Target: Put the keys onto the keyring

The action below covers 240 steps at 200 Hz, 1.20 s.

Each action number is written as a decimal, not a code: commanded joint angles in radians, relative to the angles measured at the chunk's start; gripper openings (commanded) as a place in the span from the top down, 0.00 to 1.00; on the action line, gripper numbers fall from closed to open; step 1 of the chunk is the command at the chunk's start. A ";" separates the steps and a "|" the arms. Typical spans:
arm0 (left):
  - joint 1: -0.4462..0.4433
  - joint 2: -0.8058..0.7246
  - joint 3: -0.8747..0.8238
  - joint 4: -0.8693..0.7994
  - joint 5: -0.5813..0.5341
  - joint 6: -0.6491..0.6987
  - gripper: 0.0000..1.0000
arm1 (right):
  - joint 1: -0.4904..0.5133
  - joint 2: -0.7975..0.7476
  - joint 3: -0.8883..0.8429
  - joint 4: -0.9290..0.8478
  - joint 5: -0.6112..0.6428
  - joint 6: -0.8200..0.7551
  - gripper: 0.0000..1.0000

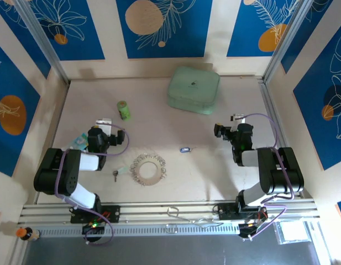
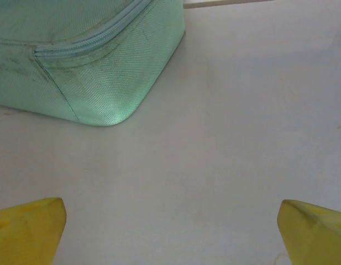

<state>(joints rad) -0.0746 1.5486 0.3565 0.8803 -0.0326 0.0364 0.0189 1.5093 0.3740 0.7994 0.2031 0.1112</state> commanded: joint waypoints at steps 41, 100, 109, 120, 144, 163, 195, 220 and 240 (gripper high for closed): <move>0.015 0.016 0.023 0.045 0.025 0.019 0.00 | 0.006 0.014 0.027 0.040 0.024 0.015 0.01; 0.015 0.015 0.024 0.044 0.025 0.019 0.00 | 0.006 0.013 0.028 0.040 0.023 0.016 0.01; 0.015 0.014 0.023 0.046 0.025 0.019 0.00 | 0.005 0.014 0.027 0.041 0.022 0.016 0.01; 0.015 0.015 0.024 0.046 0.025 0.019 0.00 | 0.005 0.014 0.028 0.041 0.021 0.016 0.01; 0.015 0.016 0.024 0.045 0.017 0.016 0.00 | 0.006 0.014 0.027 0.041 0.022 0.016 0.01; 0.015 0.016 0.027 0.042 0.018 0.016 0.00 | 0.005 0.014 0.029 0.038 0.022 0.016 0.01; 0.014 0.015 0.024 0.045 0.020 0.016 0.00 | -0.002 0.011 0.026 0.040 0.006 0.018 0.01; 0.015 -0.033 -0.026 0.108 0.045 0.029 0.00 | 0.005 -0.046 0.014 0.022 0.015 0.010 0.17; 0.013 -0.180 -0.033 -0.014 -0.046 -0.001 0.00 | 0.037 -0.204 0.038 -0.169 0.095 0.033 0.17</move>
<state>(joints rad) -0.0738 1.5085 0.3359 0.9081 -0.0242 0.0433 0.0269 1.4616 0.3798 0.7574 0.2173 0.1242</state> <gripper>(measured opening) 0.998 0.830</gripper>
